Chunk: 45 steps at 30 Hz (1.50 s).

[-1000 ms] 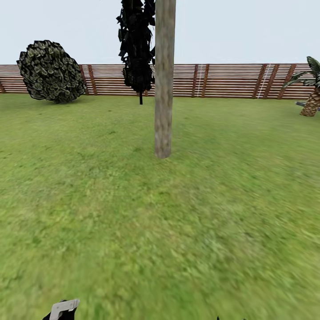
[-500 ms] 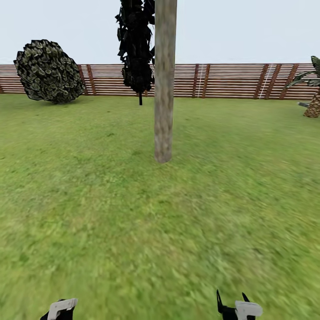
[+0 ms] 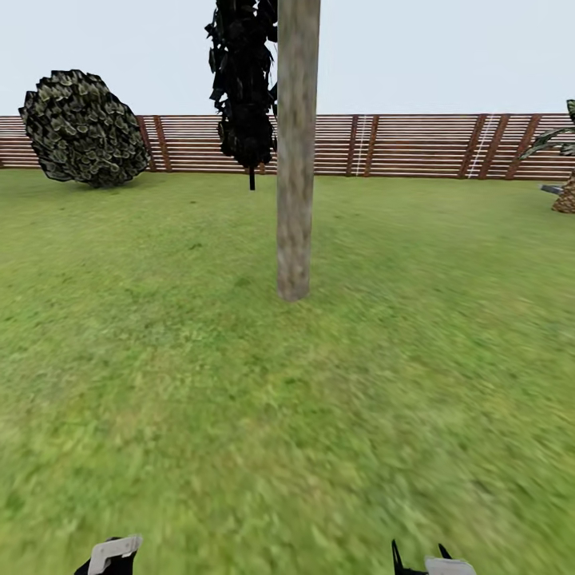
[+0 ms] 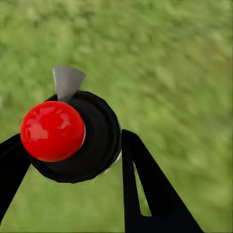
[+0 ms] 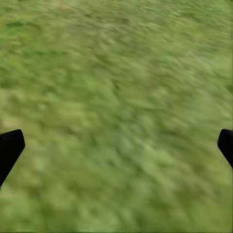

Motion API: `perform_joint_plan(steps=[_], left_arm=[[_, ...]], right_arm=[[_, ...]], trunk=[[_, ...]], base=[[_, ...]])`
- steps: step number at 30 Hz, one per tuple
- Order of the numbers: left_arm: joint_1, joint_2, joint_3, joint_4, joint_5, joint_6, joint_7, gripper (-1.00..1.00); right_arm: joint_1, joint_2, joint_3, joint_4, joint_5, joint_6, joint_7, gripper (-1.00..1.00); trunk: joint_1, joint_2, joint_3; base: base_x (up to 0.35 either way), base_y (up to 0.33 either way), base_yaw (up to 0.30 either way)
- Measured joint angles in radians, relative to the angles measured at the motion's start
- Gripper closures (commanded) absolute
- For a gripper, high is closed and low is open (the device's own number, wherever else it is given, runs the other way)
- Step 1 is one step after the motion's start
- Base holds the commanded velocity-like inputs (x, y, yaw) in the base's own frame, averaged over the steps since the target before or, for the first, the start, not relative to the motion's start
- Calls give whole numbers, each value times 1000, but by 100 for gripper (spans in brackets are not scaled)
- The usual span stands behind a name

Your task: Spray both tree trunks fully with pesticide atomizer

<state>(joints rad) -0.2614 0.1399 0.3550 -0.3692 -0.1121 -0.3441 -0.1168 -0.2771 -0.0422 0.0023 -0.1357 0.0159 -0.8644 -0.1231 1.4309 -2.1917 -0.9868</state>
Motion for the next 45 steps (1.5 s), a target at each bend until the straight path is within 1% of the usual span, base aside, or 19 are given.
perform_joint_plan(steps=[4,9,15,45], left_arm=[[0,4,5,-1,0,1,2,100],[0,1,3,0,-1,1,2,100],[0,3,7,-1,-2,1,3,100],[0,7,8,2,0,2,4,100]], right_arm=[[0,3,0,0,0,0,3,-100],[0,5,0,0,0,-1,4,-100],[0,7,1,0,2,-1,5,-100],[0,7,1,-1,0,-2,4,-100]], trunk=[[0,0,0],[0,0,0],[0,0,0],[0,0,0]], base=[[340,0,0],[340,0,0],[340,0,0],[340,0,0]])
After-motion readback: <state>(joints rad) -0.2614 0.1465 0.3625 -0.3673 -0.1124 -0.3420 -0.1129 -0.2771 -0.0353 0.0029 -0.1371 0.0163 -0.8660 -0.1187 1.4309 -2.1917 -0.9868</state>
